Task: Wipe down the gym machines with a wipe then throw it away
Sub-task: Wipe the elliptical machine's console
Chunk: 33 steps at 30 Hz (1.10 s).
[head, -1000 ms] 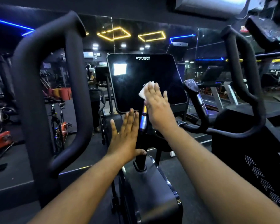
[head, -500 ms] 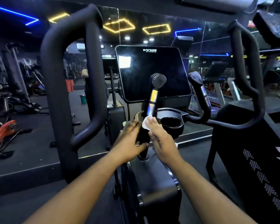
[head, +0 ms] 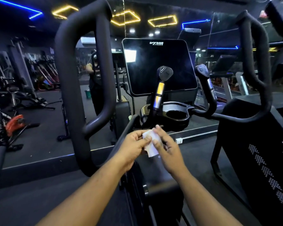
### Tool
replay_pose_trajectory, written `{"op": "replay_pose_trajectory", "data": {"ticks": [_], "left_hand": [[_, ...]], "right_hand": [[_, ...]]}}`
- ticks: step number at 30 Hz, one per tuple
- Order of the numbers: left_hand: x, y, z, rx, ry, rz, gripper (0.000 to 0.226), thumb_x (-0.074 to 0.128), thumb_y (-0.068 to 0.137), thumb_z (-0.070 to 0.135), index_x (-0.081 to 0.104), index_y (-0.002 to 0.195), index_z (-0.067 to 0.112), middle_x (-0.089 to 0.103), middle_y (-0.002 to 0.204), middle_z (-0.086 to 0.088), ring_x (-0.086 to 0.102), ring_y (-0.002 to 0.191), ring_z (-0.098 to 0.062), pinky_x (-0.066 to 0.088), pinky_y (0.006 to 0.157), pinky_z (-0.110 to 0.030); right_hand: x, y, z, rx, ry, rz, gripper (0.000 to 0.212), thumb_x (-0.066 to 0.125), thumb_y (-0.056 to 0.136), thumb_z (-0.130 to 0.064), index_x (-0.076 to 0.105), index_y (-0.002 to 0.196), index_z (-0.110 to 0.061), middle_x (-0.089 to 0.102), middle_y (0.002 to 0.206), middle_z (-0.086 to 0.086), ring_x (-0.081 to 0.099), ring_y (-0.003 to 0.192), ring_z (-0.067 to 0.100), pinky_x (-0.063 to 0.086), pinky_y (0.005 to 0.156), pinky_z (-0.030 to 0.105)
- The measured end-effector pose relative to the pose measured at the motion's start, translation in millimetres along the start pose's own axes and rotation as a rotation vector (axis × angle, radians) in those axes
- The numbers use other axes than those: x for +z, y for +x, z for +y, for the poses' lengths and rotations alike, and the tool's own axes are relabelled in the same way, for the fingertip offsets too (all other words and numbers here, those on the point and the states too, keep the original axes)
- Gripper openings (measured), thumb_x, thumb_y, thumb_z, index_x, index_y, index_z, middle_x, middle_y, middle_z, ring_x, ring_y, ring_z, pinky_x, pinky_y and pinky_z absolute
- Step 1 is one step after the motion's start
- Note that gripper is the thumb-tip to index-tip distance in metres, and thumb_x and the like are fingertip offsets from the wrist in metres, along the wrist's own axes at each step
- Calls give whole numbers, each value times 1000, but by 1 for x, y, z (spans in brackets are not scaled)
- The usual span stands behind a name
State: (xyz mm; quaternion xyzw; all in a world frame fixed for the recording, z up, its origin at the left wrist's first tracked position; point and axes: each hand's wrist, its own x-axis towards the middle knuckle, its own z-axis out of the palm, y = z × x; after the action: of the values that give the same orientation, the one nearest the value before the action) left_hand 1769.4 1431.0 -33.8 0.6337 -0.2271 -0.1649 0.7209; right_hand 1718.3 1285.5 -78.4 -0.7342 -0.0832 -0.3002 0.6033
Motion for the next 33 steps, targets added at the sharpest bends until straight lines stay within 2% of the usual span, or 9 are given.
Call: {"op": "replay_pose_trajectory", "data": {"ticks": [4,8,13,17,22,25,27,29,33], "left_hand": [[-1,21,11,149,257,0,22,61,100,5,73,118,9,78,108,-6,72,99,-15,57,81,-23],[-3,44,16,230,374,20,18,61,99,3,74,111,6,77,102,-7,69,89,-9,51,73,-15],[-14,79,-3,254,325,176,7,70,96,14,76,100,14,78,92,-1,73,85,-16,61,77,-31],[-6,109,-16,272,232,412,12,66,98,24,67,87,27,72,85,4,68,79,-15,59,78,-41],[6,129,-27,419,257,336,40,50,93,64,64,110,29,69,100,8,65,93,-9,53,86,-31],[18,129,-32,538,422,237,62,51,92,60,50,141,23,64,127,4,58,117,-6,44,99,-19],[17,132,-34,596,513,223,68,50,96,57,38,152,22,57,142,1,51,130,-7,36,105,-12],[11,133,-33,641,562,203,69,49,98,58,31,157,26,50,152,0,44,139,-7,31,110,-11],[-2,139,-40,580,708,165,80,47,93,71,24,159,32,32,164,6,24,152,-7,27,124,-38]], "right_hand": [[-9,21,-5,307,209,85,73,78,83,-52,49,146,-27,60,141,-1,63,121,10,53,101,37],[-18,39,-14,350,238,-65,30,68,97,-23,66,123,-7,74,112,18,71,99,29,58,81,40],[-22,60,-6,336,265,147,5,64,95,-2,63,100,-4,70,90,14,64,78,22,51,63,30],[-43,80,1,313,128,264,5,62,98,-7,63,95,-11,68,90,16,61,84,27,49,71,37],[-75,131,5,189,-279,308,18,60,95,-23,67,101,-8,71,96,22,66,83,24,54,85,50],[-75,169,6,51,-554,290,24,58,94,-14,73,112,-19,75,99,-2,67,92,7,52,85,21],[-66,193,7,10,-678,171,32,57,93,-2,70,122,-10,73,109,-3,62,98,-1,45,84,7],[-51,207,12,63,-777,-80,28,55,96,-1,65,121,2,69,109,8,62,99,12,49,87,17],[-26,220,19,127,-854,-615,17,54,98,5,60,99,-11,48,81,-11,55,76,-10,36,73,-2]]}}
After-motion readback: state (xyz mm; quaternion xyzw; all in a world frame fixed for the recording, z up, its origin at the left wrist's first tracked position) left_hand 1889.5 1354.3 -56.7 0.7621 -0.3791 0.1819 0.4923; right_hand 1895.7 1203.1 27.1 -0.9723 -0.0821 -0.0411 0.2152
